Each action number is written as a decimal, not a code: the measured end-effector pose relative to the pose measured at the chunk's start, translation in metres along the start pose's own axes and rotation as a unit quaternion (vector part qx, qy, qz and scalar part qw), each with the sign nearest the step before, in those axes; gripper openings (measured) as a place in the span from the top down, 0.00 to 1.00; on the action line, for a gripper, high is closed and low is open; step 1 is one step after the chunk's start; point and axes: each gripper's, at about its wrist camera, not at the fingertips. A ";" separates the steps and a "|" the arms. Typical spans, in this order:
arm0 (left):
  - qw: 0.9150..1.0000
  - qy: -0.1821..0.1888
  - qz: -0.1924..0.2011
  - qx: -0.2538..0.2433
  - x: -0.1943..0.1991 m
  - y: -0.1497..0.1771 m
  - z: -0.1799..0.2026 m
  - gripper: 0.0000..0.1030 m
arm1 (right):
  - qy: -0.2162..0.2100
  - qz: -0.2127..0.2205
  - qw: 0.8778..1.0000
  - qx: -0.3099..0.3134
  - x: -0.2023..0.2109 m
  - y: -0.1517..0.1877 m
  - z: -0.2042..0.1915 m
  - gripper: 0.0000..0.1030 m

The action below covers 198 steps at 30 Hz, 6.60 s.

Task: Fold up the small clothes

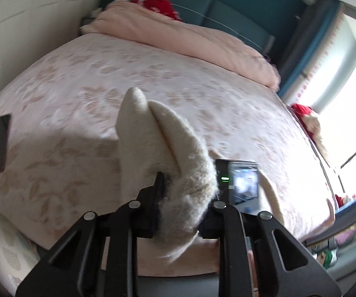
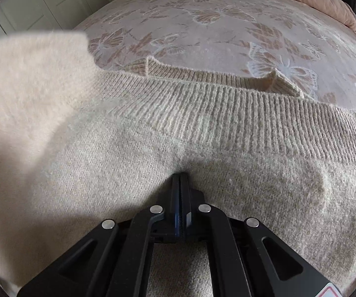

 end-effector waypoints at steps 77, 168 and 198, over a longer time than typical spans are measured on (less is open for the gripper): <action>0.971 -0.034 -0.172 -0.166 -0.088 0.118 0.061 0.09 | -0.002 0.104 0.968 -0.231 0.193 0.158 0.163 0.49; 0.960 0.072 -0.269 0.033 -0.179 0.060 0.068 0.04 | -0.080 0.084 0.947 -0.298 0.142 0.113 0.227 0.24; 0.966 0.175 0.032 -0.187 0.083 -0.107 0.118 0.48 | -0.061 0.307 0.943 -0.111 0.365 0.031 0.075 0.65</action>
Point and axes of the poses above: each gripper's, at about its wrist camera, not at the fingertips, and x roughly against the way its jaws point, z to its right, y to its underside, and after that the axes turned 6 degrees about -y, right-handed
